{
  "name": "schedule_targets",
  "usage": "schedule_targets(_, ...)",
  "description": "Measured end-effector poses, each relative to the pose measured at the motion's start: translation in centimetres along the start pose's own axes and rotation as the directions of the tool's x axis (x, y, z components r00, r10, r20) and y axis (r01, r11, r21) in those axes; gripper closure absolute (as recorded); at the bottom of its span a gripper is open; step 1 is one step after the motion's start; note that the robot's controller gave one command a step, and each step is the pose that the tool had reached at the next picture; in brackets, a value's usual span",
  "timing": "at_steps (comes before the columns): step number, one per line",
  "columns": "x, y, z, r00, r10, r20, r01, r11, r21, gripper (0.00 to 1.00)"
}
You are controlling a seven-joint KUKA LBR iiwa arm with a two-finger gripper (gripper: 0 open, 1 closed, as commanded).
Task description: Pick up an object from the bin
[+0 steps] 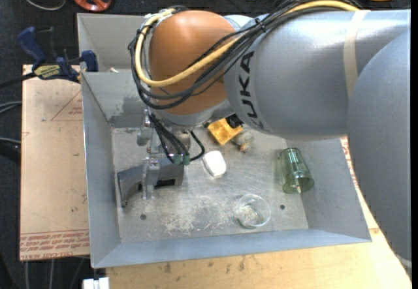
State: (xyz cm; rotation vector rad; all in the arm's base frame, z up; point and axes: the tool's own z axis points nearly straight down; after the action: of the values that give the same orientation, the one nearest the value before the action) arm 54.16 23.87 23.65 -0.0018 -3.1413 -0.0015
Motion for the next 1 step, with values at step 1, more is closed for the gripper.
schedule_targets(1, 0.0, 0.0, 0.0, 1.0, 0.0, 0.0, 0.0, 1.0, 0.0, 0.0)
